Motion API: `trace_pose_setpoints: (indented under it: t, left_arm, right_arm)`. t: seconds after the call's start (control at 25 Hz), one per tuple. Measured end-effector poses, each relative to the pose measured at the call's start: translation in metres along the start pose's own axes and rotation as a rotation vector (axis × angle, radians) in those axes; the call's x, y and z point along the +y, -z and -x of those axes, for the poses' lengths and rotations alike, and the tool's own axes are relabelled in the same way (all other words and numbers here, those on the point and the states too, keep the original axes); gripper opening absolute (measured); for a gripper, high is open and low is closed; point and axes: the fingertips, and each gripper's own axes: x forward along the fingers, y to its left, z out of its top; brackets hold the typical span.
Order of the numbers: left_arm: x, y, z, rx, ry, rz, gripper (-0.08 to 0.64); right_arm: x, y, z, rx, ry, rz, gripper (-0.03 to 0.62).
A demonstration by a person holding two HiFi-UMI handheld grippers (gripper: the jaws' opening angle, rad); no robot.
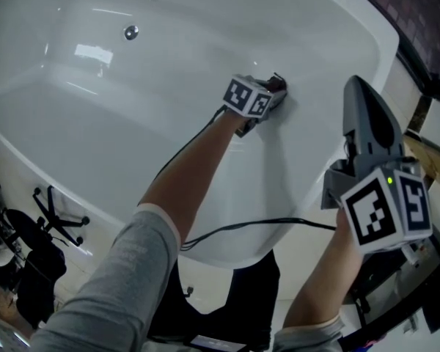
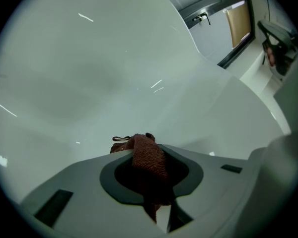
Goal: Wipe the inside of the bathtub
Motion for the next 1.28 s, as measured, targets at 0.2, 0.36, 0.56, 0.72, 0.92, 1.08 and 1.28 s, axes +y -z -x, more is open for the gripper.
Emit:
trace_pose_setpoints:
  t: [0.2,0.36,0.56,0.72,0.92,1.08,1.28]
  left_arm:
    - [-0.037,-0.012,0.01,-0.023,0.019,0.027,0.08]
    - [-0.065,-0.02,0.022,-0.041,0.034,0.048,0.081]
    - [-0.102,-0.031,0.036,-0.057,0.054,0.068,0.083]
    - [-0.131,-0.037,0.044,-0.064,0.058,0.091,0.083]
    - [-0.162,-0.043,0.051,-0.048,0.06,0.105,0.084]
    - [-0.186,-0.05,0.06,-0.061,0.076,0.122,0.087]
    - [-0.207,-0.043,0.074,-0.038,0.061,0.093,0.091]
  right_arm:
    - [-0.004,-0.011,0.027,0.001,0.013,-0.004,0.006]
    - [-0.005,-0.016,0.048,0.01,0.032,-0.012,0.006]
    - [-0.008,-0.024,0.075,0.01,0.056,-0.031,0.006]
    - [-0.011,-0.031,0.093,0.012,0.074,-0.024,0.006]
    - [-0.015,-0.043,0.111,0.026,0.095,0.016,0.006]
    - [-0.019,-0.045,0.124,0.045,0.116,0.055,0.006]
    - [-0.025,-0.033,0.139,0.078,0.14,0.062,0.006]
